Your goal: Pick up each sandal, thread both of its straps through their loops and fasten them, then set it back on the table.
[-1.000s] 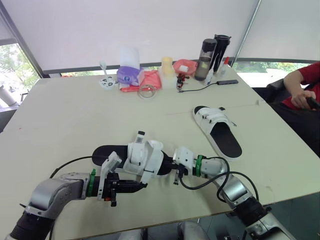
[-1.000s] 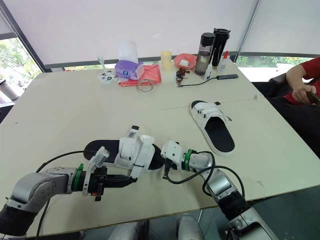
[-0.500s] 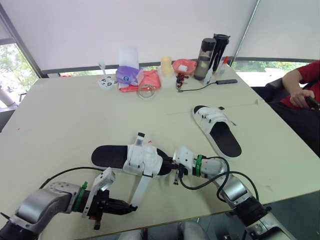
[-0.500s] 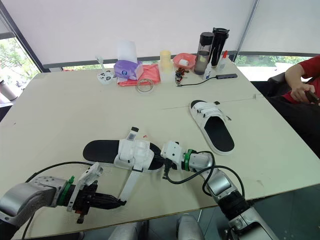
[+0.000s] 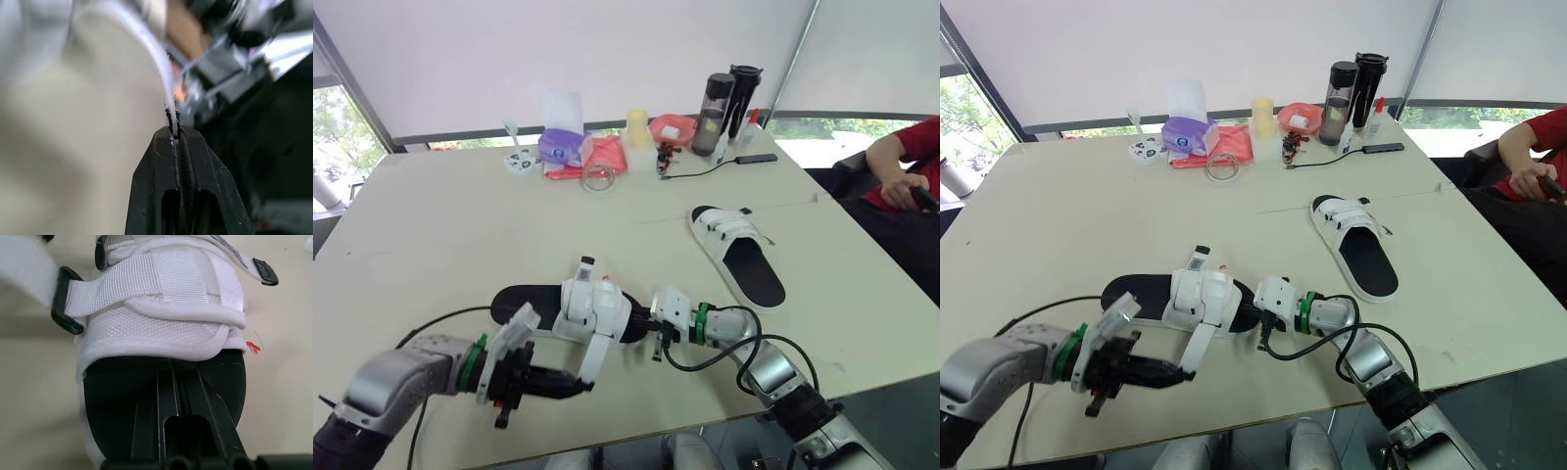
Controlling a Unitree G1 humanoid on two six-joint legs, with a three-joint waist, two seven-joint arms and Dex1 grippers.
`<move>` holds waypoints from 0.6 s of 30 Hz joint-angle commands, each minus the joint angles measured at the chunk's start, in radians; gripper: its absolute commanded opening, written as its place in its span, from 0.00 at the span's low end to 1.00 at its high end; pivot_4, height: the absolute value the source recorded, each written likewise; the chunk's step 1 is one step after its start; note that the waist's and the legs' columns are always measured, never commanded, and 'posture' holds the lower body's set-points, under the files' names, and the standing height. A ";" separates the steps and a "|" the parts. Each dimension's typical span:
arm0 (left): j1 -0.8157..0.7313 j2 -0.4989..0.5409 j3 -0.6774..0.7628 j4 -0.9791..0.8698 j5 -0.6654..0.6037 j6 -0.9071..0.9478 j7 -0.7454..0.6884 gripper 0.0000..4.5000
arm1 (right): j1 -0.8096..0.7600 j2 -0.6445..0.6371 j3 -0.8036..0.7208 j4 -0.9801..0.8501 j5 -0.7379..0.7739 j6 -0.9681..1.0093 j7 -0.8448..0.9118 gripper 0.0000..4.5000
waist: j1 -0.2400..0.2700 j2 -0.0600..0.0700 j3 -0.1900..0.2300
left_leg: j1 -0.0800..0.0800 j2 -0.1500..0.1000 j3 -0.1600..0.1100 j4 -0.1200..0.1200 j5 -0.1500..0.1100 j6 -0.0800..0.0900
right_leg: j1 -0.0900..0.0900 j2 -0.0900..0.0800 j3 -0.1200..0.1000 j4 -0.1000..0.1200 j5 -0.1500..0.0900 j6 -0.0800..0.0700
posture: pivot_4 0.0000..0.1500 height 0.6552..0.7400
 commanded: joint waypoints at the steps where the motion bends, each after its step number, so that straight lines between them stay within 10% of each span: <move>1: -0.072 -0.031 0.094 -0.018 -0.139 0.085 0.058 0.01 | 0.052 -0.040 0.035 0.214 -0.114 0.087 -0.024 0.00 | 0.000 -0.001 0.000 | 0.001 0.000 0.000 0.000 0.000 0.000 | 0.000 0.000 0.000 0.000 0.000 0.000 | 1.00 1.00; 12: -0.383 -0.280 0.170 0.201 -0.234 0.215 0.469 0.01 | 0.047 -0.035 0.040 0.219 -0.115 0.083 -0.027 0.00 | 0.005 -0.010 0.000 | 0.011 0.000 -0.001 0.001 0.000 0.000 | 0.010 0.001 0.000 0.002 0.001 0.001 | 1.00 1.00; 18: -0.402 -0.300 0.151 0.204 -0.177 0.192 0.479 0.51 | 0.055 -0.038 0.036 0.213 -0.111 0.085 -0.034 0.00 | 0.009 -0.011 0.001 | 0.012 -0.002 -0.002 0.001 0.000 -0.001 | 0.010 0.001 0.000 0.002 0.012 0.003 | 1.00 1.00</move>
